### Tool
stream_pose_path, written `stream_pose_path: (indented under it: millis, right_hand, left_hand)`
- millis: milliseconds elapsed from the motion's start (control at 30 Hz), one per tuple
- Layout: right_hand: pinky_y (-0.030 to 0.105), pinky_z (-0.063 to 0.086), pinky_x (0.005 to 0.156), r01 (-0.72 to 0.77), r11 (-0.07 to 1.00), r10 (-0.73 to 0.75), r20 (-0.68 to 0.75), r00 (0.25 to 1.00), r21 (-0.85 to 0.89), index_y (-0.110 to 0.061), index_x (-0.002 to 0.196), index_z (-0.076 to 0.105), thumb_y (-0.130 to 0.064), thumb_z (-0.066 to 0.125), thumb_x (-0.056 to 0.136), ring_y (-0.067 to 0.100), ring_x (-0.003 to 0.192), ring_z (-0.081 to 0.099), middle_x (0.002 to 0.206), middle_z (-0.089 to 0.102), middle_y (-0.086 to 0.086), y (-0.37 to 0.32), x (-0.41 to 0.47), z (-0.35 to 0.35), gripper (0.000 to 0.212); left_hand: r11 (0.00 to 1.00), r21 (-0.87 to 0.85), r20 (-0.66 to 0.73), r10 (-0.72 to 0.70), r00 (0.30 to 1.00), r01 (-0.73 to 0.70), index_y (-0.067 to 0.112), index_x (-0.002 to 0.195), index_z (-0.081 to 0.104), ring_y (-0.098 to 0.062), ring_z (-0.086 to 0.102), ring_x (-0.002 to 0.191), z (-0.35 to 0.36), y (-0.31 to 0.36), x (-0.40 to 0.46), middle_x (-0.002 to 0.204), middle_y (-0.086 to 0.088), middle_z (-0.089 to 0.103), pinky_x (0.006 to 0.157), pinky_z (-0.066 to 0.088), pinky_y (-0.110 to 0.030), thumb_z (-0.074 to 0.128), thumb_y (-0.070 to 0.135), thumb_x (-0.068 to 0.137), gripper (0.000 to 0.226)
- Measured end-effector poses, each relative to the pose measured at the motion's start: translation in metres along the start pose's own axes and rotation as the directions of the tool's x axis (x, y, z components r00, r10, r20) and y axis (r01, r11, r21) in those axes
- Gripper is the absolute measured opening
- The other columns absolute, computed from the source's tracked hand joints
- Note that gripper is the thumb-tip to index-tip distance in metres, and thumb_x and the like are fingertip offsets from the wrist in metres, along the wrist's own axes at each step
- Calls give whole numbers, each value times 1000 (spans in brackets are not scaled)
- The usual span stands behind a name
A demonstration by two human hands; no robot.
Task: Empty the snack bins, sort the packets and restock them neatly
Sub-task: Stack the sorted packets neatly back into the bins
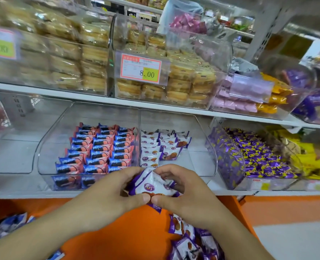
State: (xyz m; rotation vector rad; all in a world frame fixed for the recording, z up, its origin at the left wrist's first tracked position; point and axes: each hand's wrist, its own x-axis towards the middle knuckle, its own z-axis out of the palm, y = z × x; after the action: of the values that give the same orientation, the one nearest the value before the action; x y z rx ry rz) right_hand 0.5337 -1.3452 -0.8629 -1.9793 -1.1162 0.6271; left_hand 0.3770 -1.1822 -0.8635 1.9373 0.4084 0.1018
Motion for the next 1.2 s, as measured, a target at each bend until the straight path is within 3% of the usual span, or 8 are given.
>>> stream_pose_path:
  millis: [167, 233, 333, 567, 700, 833, 1000, 1200]
  right_hand:
    - [19, 54, 90, 5, 997, -20, -208, 978, -74, -44, 118, 67, -39, 92, 77, -1, 107, 66, 112, 69, -21, 8, 14, -31, 48]
    - [26, 53, 93, -15, 990, -25, -280, 960, -140, -41, 121, 66, -41, 90, 78, 2, 112, 64, 117, 68, -18, 14, 33, -50, 50]
    - [14, 43, 85, -100, 933, 22, -224, 974, -345, -34, 127, 65, -37, 88, 81, 4, 114, 55, 120, 58, -18, 21, 72, -67, 51]
    - [21, 43, 93, -125, 757, 155, -9, 988, -642, -28, 132, 64, -37, 91, 77, 14, 120, 57, 132, 57, -8, 73, 141, -56, 62]
    - [19, 45, 77, -142, 802, 112, -88, 990, -580, -34, 123, 62, -38, 92, 76, 12, 107, 60, 123, 62, -13, 92, 144, -48, 56]
    - [33, 54, 88, -135, 769, 83, -113, 990, -625, -39, 119, 62, -42, 95, 70, 7, 99, 59, 121, 54, -16, 95, 140, -48, 59]
    - [19, 45, 80, -138, 780, 91, -107, 990, -611, -39, 123, 66, -31, 93, 75, 2, 90, 55, 124, 58, -11, 99, 142, -55, 55]
    - [29, 54, 90, -146, 823, 72, -154, 985, -549, -41, 127, 71, -35, 92, 78, 8, 100, 60, 133, 59, -12, 96, 143, -46, 53]
  left_hand:
    - [923, 380, -135, 117, 984, -58, 56, 155, 23, 11, 29, 142, -12, -9, 28, 155, 40, 25, 122, 28, -26, 65, 66, 88, 80]
    - [841, 538, -123, 150, 981, -61, 58, 158, 5, 6, 9, 152, -16, -23, 36, 164, 37, -2, 129, 14, -37, 54, 62, 96, 79]
    - [777, 627, -91, 137, 986, -50, 62, 150, -23, 3, -6, 154, -16, -42, 41, 162, 35, -18, 125, -3, -39, 48, 58, 101, 87]
    - [733, 678, -101, 169, 980, -57, 64, 139, -38, 5, -16, 152, -15, -48, 41, 159, 34, -26, 128, -3, -34, 41, 59, 103, 88]
    - [736, 673, -98, 190, 977, -76, 62, 141, -38, 5, -12, 153, -14, -52, 42, 161, 35, -23, 130, 6, -36, 43, 57, 103, 90]
    - [747, 657, -104, 218, 970, -98, 63, 144, -33, 6, -9, 153, -14, -55, 42, 161, 38, -17, 130, 8, -34, 45, 55, 103, 88]
    - [741, 665, -103, 223, 969, -99, 63, 143, -34, 9, -11, 151, -13, -54, 42, 160, 38, -19, 128, 2, -29, 45, 54, 103, 89]
    - [742, 664, -110, 219, 970, -92, 62, 145, -33, 10, -9, 150, -12, -54, 42, 160, 38, -18, 129, 5, -31, 45, 55, 103, 88]
